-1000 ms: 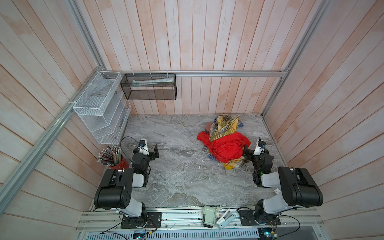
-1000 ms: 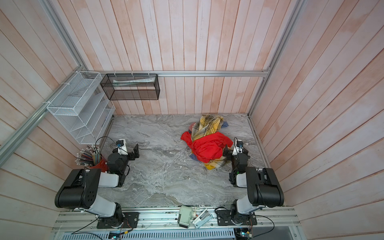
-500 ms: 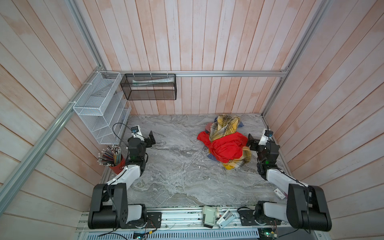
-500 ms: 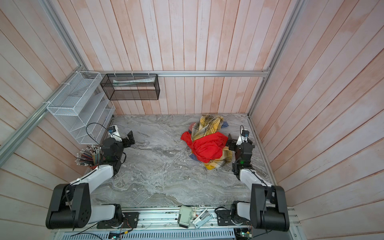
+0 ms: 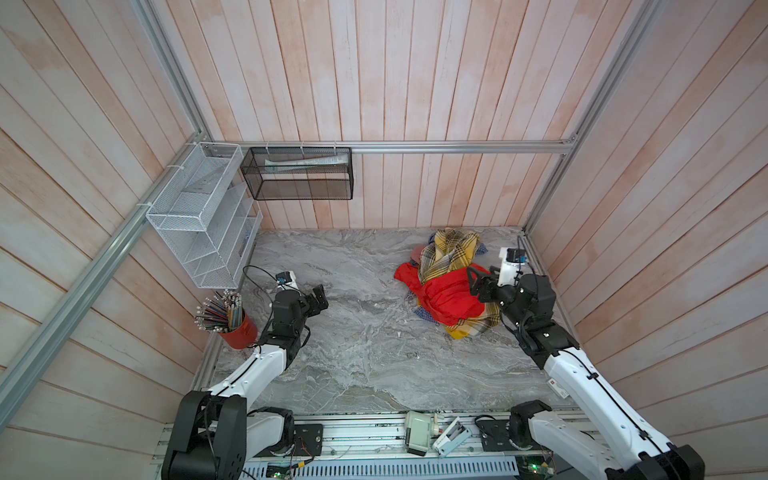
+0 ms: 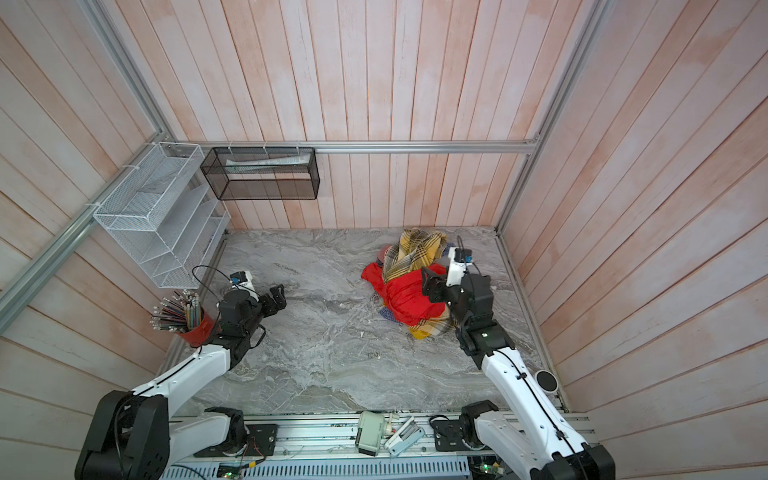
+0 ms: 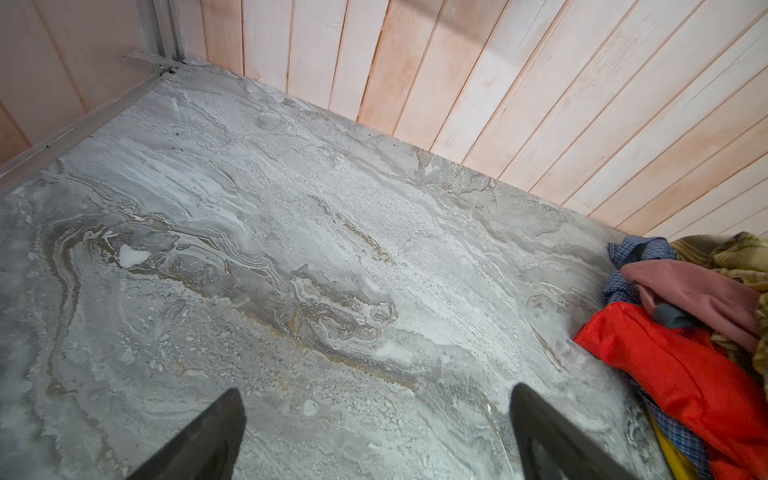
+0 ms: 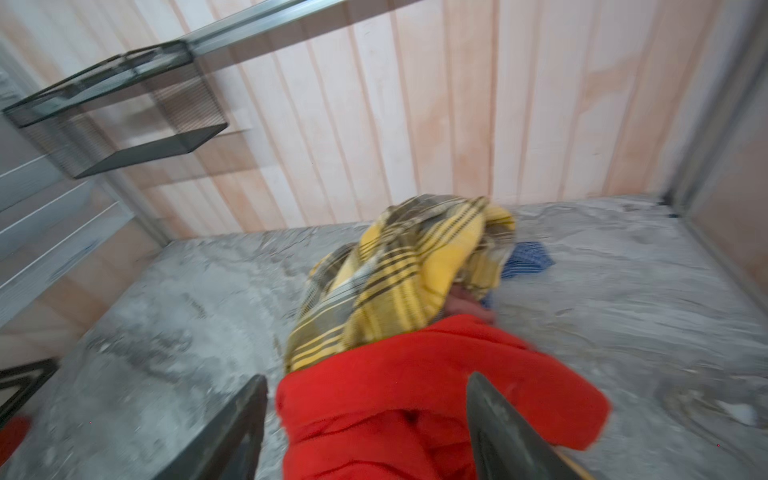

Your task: Pick out a specific cloth from the pile

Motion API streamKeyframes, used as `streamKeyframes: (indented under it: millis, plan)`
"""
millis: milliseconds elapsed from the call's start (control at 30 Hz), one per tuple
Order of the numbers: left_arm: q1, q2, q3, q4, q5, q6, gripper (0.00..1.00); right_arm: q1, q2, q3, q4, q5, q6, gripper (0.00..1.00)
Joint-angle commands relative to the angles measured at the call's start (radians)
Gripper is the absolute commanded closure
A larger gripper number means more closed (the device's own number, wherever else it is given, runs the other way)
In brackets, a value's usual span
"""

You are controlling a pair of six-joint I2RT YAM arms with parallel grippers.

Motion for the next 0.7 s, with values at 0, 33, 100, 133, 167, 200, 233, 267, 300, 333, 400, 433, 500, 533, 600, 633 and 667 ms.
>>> streamKeyframes:
  millis: [0,33,100,133,167,200,233,267,300,333,400,433,500,533,600,633,667]
  plan:
    - [-0.002,0.023,0.038,0.001,0.013,-0.013,0.0,0.174,0.033,0.025,-0.138,0.159,0.028,0.26]
    - [-0.003,0.026,0.033,0.01,0.019,-0.022,0.0,0.22,0.056,0.021,-0.159,0.199,0.039,0.27]
    - [-0.003,0.026,0.018,0.025,0.028,-0.036,0.0,0.309,0.1,0.019,-0.211,0.276,0.071,0.29]
    - [-0.002,0.023,0.013,0.024,0.029,-0.038,0.0,0.349,0.123,0.02,-0.241,0.324,0.087,0.3]
    - [-0.002,0.02,0.007,0.021,0.031,-0.04,0.0,0.386,0.146,0.026,-0.277,0.391,0.107,0.31]
    - [-0.002,0.013,0.003,0.018,0.032,-0.039,0.0,0.412,0.163,0.032,-0.305,0.454,0.129,0.32]
    - [-0.002,0.006,-0.002,0.014,0.034,-0.038,0.0,0.429,0.179,0.039,-0.327,0.51,0.146,0.31]
    - [-0.002,-0.003,-0.007,0.012,0.035,-0.036,0.0,0.438,0.188,0.045,-0.345,0.558,0.162,0.31]
    - [-0.002,-0.01,-0.011,0.01,0.036,-0.032,0.0,0.442,0.194,0.049,-0.354,0.592,0.172,0.31]
    - [-0.002,-0.018,-0.013,0.004,0.036,-0.027,0.0,0.441,0.197,0.051,-0.353,0.623,0.18,0.31]
    - [-0.002,-0.028,-0.021,-0.001,0.03,-0.022,0.0,0.44,0.204,0.051,-0.341,0.667,0.188,0.3]
    - [-0.002,-0.033,-0.022,-0.004,0.026,-0.019,0.0,0.437,0.21,0.052,-0.338,0.677,0.191,0.3]
    - [-0.002,-0.038,-0.026,-0.008,0.021,-0.018,0.0,0.43,0.235,0.066,-0.353,0.686,0.209,0.29]
    - [-0.002,-0.04,-0.027,-0.011,0.019,-0.019,0.0,0.427,0.253,0.078,-0.376,0.688,0.229,0.29]
    - [-0.003,-0.042,-0.031,-0.015,0.021,-0.019,0.0,0.422,0.293,0.102,-0.446,0.7,0.277,0.28]
    - [-0.003,-0.046,-0.032,-0.017,0.022,-0.019,0.0,0.42,0.31,0.111,-0.495,0.72,0.331,0.26]
    - [-0.003,-0.049,-0.033,-0.019,0.022,-0.019,0.0,0.416,0.319,0.109,-0.53,0.728,0.352,0.24]
